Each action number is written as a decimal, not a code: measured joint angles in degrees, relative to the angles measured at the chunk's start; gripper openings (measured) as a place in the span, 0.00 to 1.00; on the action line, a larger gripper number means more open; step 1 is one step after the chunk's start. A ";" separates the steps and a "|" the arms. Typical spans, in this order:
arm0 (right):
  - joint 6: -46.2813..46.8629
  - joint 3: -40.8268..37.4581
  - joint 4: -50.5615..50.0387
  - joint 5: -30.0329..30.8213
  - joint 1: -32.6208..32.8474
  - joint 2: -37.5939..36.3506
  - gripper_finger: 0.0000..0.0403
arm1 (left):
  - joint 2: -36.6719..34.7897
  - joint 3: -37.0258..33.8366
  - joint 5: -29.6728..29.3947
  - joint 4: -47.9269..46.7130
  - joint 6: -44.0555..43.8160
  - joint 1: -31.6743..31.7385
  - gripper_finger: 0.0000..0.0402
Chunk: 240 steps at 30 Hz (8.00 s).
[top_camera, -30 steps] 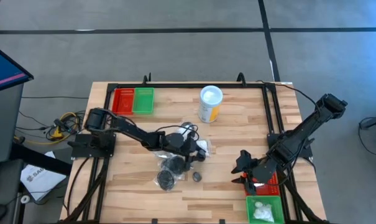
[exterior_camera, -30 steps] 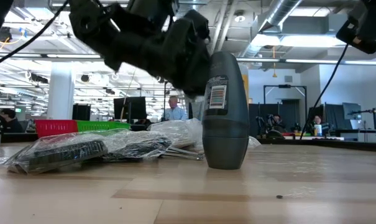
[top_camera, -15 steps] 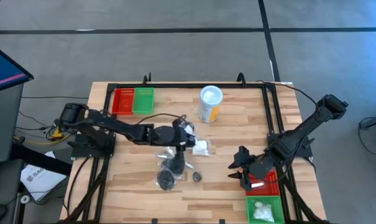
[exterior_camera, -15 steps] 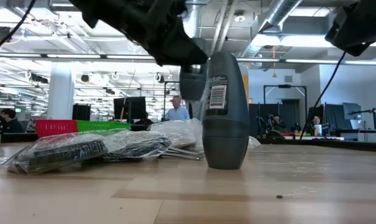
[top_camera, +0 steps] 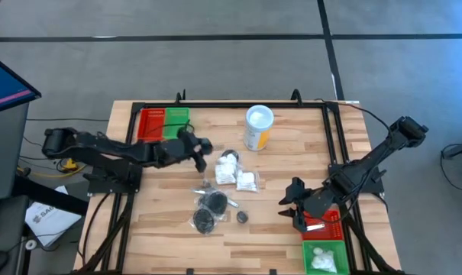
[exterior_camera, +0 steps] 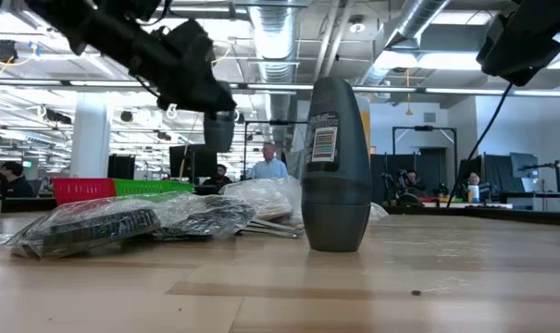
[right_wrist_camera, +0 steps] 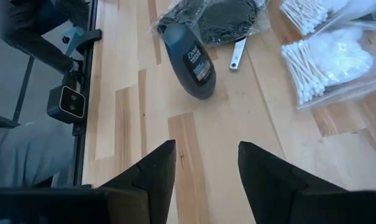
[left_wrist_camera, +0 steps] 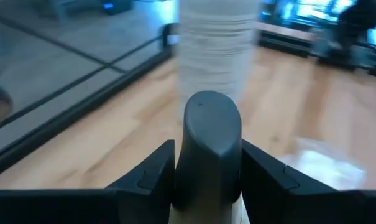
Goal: Pick & Place Travel size toiletries
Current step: Put the black deodorant bottle into the top green bin
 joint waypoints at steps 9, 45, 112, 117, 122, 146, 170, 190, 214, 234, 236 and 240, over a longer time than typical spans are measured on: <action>-0.38 -0.03 1.83 1.31 -1.69 5.15 0.41 | -4.11 -4.60 -3.18 -0.51 -0.55 10.06 0.33; -5.85 0.03 9.80 0.85 -4.46 12.69 0.37 | 1.13 -4.47 -3.05 -2.78 0.81 37.96 0.33; -6.29 0.03 12.84 0.82 -5.55 12.64 0.45 | -4.58 -4.49 15.36 3.68 2.47 36.48 0.44; -8.93 -0.05 17.31 0.75 -5.58 15.78 0.50 | -5.23 -4.49 18.86 3.55 2.49 31.88 0.44; -13.28 0.03 23.30 -1.27 -6.00 19.54 0.58 | -5.21 -4.49 19.28 3.50 2.49 26.74 0.44; -16.11 0.03 34.25 -4.90 -8.57 22.41 0.64 | -5.19 -4.49 18.98 3.60 0.52 8.08 0.44; -20.60 5.24 42.14 -5.56 -8.96 32.77 0.64 | -5.19 -4.49 19.17 4.18 -0.79 4.94 0.44; -22.73 10.32 40.27 -9.89 -11.58 40.31 0.61 | -5.19 -4.49 19.15 4.27 -0.79 4.96 0.44; -25.61 10.40 41.91 -12.65 -11.43 40.21 0.34 | -5.19 -4.49 19.05 4.23 -0.77 4.96 0.44; -31.83 10.24 37.04 -12.88 -16.12 28.37 0.34 | -5.17 -4.51 20.89 5.40 -0.77 4.96 0.44; -33.01 10.30 35.47 -12.86 -16.73 26.22 0.35 | -5.19 -4.51 20.89 5.44 -0.77 4.96 0.44; -35.39 10.28 34.17 -12.84 -18.02 22.34 0.34 | -5.17 -4.51 20.89 5.97 -0.77 4.96 0.44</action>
